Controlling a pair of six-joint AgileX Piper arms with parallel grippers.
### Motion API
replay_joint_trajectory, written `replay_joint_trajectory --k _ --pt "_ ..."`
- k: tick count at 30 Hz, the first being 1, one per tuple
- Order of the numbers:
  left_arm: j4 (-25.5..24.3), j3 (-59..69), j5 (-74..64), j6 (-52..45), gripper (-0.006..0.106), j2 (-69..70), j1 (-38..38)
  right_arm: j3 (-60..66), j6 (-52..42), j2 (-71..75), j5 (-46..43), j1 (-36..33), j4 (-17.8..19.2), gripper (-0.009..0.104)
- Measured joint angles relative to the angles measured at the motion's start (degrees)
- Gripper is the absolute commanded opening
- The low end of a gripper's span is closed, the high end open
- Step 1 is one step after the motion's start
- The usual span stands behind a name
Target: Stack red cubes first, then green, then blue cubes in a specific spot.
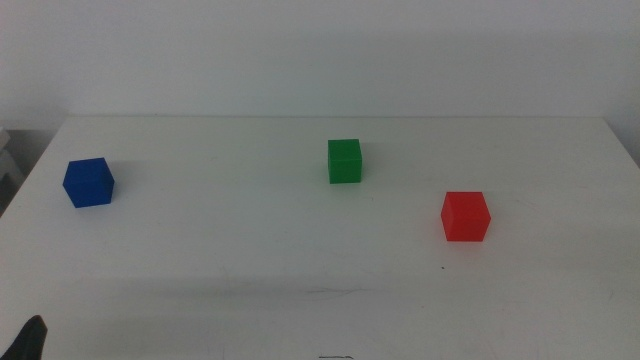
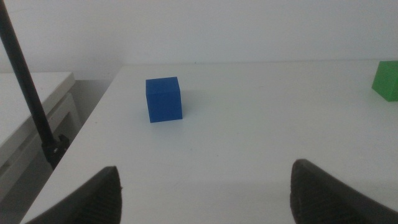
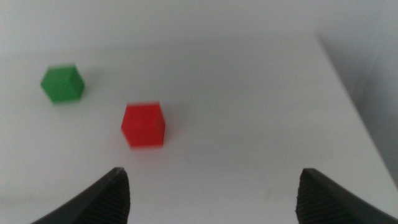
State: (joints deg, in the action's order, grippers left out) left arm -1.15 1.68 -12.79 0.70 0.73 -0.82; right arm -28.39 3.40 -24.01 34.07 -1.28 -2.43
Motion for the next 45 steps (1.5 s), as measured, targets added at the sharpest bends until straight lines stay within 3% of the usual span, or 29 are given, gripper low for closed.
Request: replay_joint_trajectory --k 8,13,26,45 --pt "0.0 0.0 0.0 0.0 0.092 0.0 0.0 -17.2 0.0 -18.2 18.2 0.0 -0.7 0.091" --pt "0.0 0.0 0.0 0.0 0.092 0.0 0.0 -23.9 0.0 -28.2 24.8 -1.7 -0.5 0.091" --pt "0.0 0.0 0.0 0.0 0.092 0.0 0.0 -40.4 0.0 -51.5 26.9 -13.2 1.2 0.091" --pt "0.0 0.0 0.0 0.0 0.092 0.0 0.0 -65.1 4.7 -87.8 28.2 -13.8 1.2 0.091"
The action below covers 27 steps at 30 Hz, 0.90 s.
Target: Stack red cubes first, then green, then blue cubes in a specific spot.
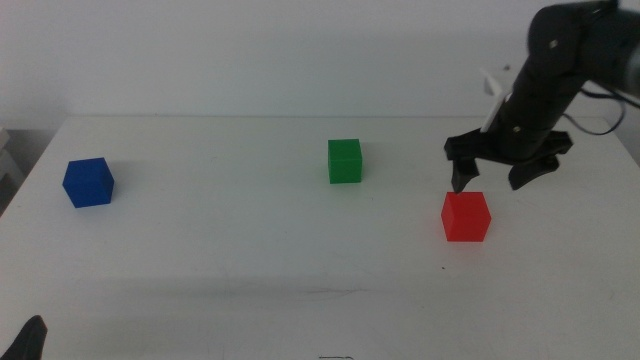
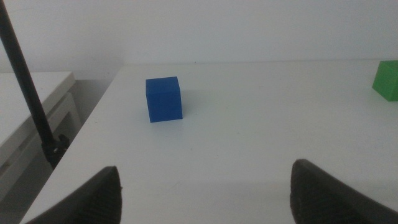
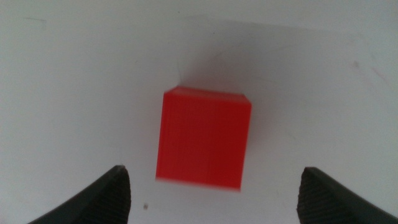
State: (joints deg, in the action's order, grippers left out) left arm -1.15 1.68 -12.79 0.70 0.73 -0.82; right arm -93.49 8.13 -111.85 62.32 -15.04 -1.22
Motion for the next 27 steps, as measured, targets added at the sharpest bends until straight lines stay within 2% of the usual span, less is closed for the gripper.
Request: replay_joint_trajectory --k 3,11,15,18,21,22,25,27 --pt "0.0 0.0 0.0 0.0 0.092 0.0 0.0 -2.5 0.1 -5.4 0.0 0.0 0.0 0.091" --pt "0.0 0.0 0.0 0.0 0.092 0.0 0.0 -2.9 0.6 -9.0 -0.1 -0.2 0.1 0.091" --pt "0.0 0.0 0.0 0.0 0.092 0.0 0.0 -3.0 1.8 -10.3 -0.5 -0.4 0.0 0.085" --pt "0.0 0.0 0.0 0.0 0.092 0.0 0.0 -3.1 2.8 -11.1 -1.0 -0.4 0.0 0.071" --pt "0.0 0.0 0.0 0.0 0.092 0.0 0.0 -3.2 3.3 -11.3 -1.2 -0.4 0.0 0.048" --pt "0.0 0.0 0.0 0.0 0.092 0.0 0.0 -3.2 3.7 -11.4 -1.3 -0.4 0.0 0.028" --pt "0.0 0.0 0.0 0.0 0.092 0.0 0.0 -3.3 4.1 -11.5 -1.5 -0.4 0.0 -0.001" --pt "0.0 0.0 0.0 0.0 0.092 0.0 0.0 -3.3 4.9 -11.5 -0.9 -0.5 0.0 -0.001"
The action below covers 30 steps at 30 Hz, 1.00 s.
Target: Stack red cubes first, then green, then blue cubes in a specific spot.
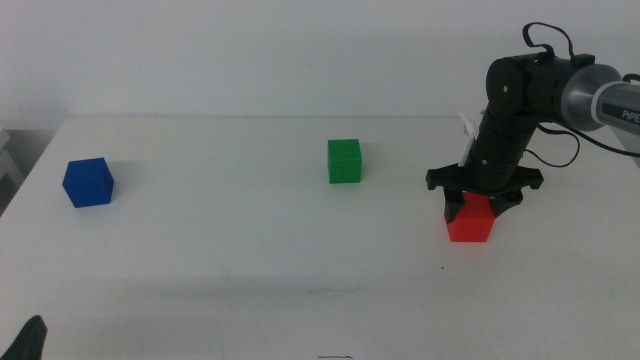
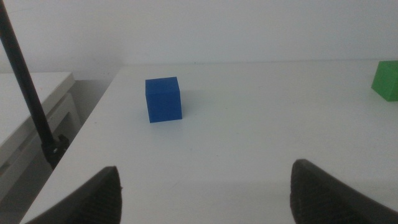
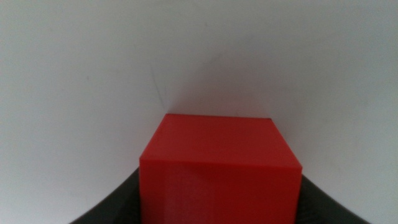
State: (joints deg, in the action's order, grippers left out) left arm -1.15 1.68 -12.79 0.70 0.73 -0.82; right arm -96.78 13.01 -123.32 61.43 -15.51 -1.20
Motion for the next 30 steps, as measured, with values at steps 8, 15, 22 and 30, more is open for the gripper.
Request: replay_joint_trajectory --k 8,15,22,30 --pt "0.0 0.0 0.0 0.0 0.092 0.0 0.0 3.3 6.0 5.1 1.9 -4.5 0.5 -0.001" --pt "0.0 0.0 0.0 0.0 0.092 0.0 0.0 3.5 15.4 6.3 3.1 -13.3 0.6 -0.001" --pt "0.0 0.0 0.0 0.0 0.092 0.0 0.0 2.7 21.3 5.6 0.3 -19.7 0.6 -0.001" --pt "0.0 0.0 0.0 0.0 0.092 0.0 0.0 -5.5 23.4 0.3 3.3 -23.8 0.6 -0.001"
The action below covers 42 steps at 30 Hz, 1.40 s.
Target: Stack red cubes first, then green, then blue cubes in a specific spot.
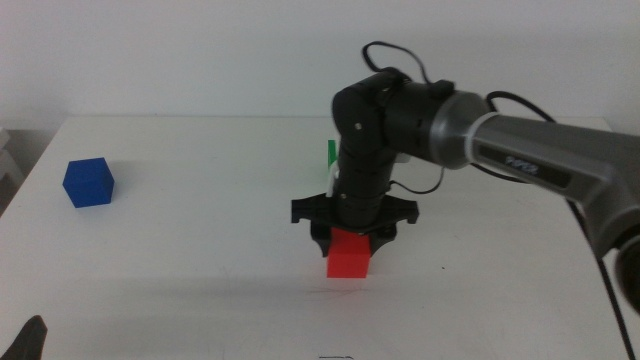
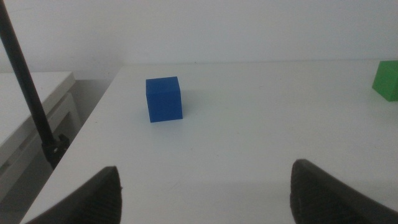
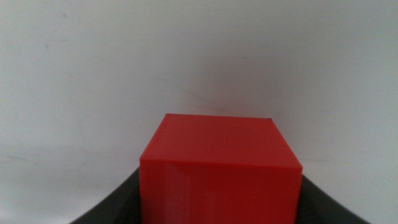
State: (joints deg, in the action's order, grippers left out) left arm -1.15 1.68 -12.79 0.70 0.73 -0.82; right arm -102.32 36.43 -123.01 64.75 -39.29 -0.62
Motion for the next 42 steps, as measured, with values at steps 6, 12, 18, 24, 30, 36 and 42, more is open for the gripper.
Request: replay_joint_trajectory --k 6,12,18,24,30,36,42 --pt "0.0 0.0 0.0 0.0 0.092 0.0 0.0 -1.5 1.8 -2.7 0.6 -1.0 0.0 -0.001" --pt "0.0 0.0 0.0 0.0 0.092 0.0 0.0 -1.8 2.4 -3.7 0.6 -1.0 0.0 -0.001" --pt "0.0 0.0 0.0 0.0 0.092 0.0 0.0 -1.9 2.6 -3.9 0.7 -1.1 0.2 0.004" --pt "0.0 0.0 0.0 0.0 0.092 0.0 0.0 -1.9 2.7 -4.5 0.4 -1.2 1.5 0.085" --pt "0.0 0.0 0.0 0.0 0.092 0.0 0.0 -3.8 1.0 -2.5 2.2 -1.2 2.1 0.094" --pt "0.0 0.0 0.0 0.0 0.092 0.0 0.0 -10.8 0.2 2.6 3.1 -1.3 5.3 0.094" --pt "0.0 0.0 0.0 0.0 0.092 0.0 0.0 -19.3 -1.9 1.7 2.3 -1.0 9.9 0.094"
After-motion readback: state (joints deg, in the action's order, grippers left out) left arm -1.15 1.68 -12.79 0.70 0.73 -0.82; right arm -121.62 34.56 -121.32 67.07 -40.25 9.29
